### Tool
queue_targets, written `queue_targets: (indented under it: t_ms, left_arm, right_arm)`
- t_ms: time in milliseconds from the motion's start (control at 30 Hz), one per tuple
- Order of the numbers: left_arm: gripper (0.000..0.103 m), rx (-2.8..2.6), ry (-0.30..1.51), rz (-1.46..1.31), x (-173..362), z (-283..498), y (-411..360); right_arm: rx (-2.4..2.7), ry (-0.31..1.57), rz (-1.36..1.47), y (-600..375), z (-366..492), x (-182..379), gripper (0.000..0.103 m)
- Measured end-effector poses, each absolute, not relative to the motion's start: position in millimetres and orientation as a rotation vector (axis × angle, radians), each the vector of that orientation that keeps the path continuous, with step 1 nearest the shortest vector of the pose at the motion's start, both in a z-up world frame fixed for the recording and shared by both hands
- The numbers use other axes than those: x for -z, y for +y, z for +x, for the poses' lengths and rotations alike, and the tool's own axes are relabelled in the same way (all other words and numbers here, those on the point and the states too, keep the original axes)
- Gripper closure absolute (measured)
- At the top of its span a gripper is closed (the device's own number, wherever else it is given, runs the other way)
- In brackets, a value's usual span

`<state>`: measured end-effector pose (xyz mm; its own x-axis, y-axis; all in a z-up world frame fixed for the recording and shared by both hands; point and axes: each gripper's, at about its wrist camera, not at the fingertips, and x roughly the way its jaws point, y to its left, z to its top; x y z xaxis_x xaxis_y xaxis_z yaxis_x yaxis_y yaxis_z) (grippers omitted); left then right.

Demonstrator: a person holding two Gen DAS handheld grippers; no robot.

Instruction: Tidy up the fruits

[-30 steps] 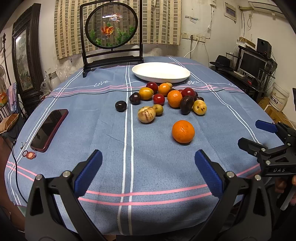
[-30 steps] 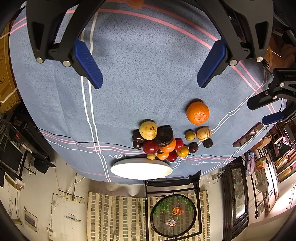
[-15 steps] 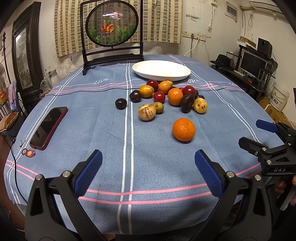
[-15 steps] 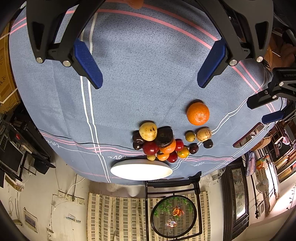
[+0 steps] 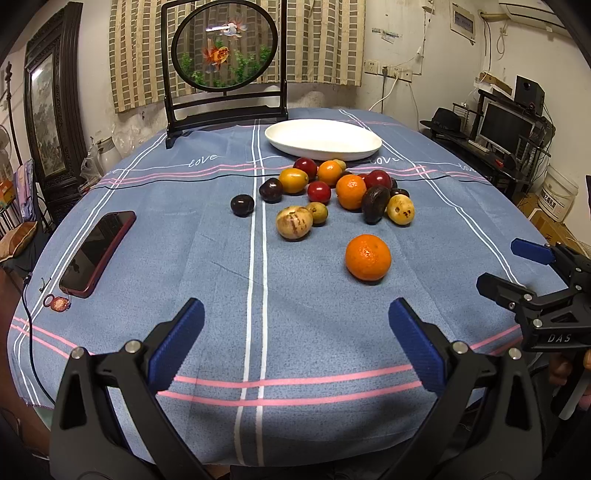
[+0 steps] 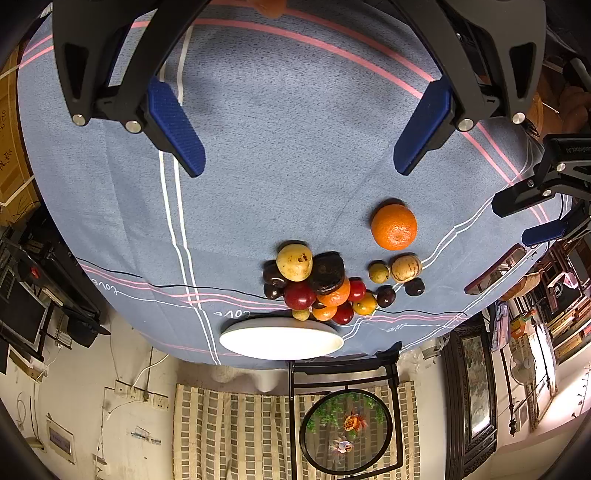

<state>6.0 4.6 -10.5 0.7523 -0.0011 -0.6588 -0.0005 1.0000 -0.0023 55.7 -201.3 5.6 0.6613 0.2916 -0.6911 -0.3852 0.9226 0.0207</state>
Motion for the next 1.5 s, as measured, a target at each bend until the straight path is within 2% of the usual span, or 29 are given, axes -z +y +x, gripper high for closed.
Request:
queue_targets:
  t_ms: [1200,1500]
  left_arm:
    - [0.002,-0.001,0.727,-0.011,15,5,6]
    - [0.002,-0.028,0.762,-0.062,23,16,27]
  right_arm:
    - [-0.387,0.766,-0.135,-198,56,-3,0.001]
    - [-0.566,0.818,-0.113,-171,78,3,0.001]
